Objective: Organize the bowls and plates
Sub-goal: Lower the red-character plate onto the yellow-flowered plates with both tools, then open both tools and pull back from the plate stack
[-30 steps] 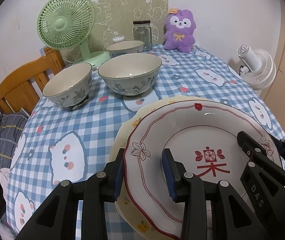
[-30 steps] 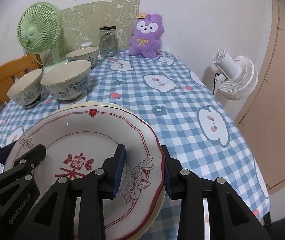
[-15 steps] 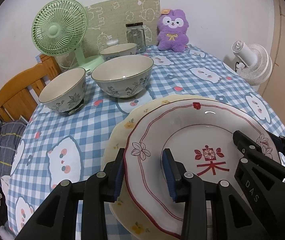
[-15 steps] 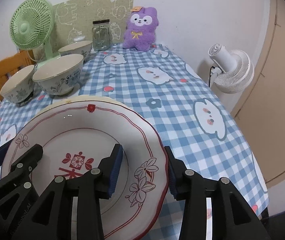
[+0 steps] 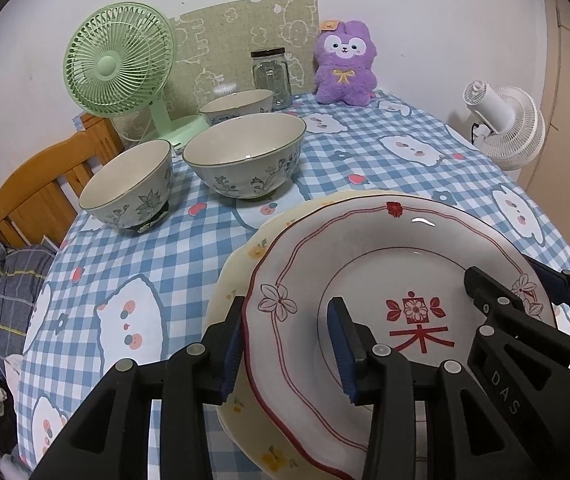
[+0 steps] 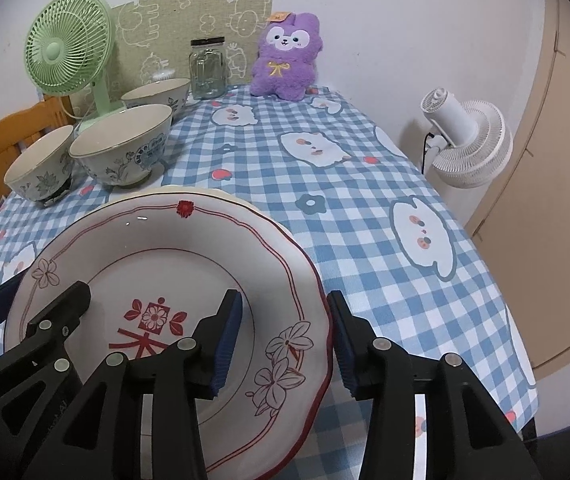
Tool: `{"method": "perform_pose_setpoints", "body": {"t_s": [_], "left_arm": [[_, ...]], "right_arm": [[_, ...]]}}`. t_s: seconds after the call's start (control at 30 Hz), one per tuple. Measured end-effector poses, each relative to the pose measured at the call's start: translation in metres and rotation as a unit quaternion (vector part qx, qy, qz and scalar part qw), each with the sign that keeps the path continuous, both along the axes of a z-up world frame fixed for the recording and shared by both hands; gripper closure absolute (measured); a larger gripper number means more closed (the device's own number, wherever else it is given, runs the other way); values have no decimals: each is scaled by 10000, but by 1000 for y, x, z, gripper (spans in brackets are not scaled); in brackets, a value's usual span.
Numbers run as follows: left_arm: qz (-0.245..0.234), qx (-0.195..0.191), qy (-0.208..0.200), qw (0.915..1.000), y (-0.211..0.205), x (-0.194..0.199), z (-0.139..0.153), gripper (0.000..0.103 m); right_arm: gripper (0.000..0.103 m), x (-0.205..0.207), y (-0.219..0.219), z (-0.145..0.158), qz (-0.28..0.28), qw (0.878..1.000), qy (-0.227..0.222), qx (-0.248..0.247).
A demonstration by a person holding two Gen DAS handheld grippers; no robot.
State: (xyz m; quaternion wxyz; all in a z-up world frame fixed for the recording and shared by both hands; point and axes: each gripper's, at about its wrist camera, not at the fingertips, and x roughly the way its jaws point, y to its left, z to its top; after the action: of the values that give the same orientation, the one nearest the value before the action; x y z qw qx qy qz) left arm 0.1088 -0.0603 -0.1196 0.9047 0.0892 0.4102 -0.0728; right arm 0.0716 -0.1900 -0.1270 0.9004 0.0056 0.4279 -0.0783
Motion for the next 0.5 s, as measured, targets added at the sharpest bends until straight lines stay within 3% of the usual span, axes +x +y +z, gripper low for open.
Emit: {"method": "perform_pose_setpoints", "body": {"t_s": [0.07, 0.13, 0.5], "left_arm": [[-12, -20, 16, 10000, 1, 0, 0, 60], [-32, -8, 30, 10000, 1, 0, 0, 55], [-70, -65, 155, 9998, 5, 1, 0, 42]], "right_arm": [[42, 0, 0, 0, 53, 9999, 23, 119], [40, 0, 1, -1, 49, 9999, 37, 124], [38, 0, -3, -1, -51, 9997, 148, 161]]}}
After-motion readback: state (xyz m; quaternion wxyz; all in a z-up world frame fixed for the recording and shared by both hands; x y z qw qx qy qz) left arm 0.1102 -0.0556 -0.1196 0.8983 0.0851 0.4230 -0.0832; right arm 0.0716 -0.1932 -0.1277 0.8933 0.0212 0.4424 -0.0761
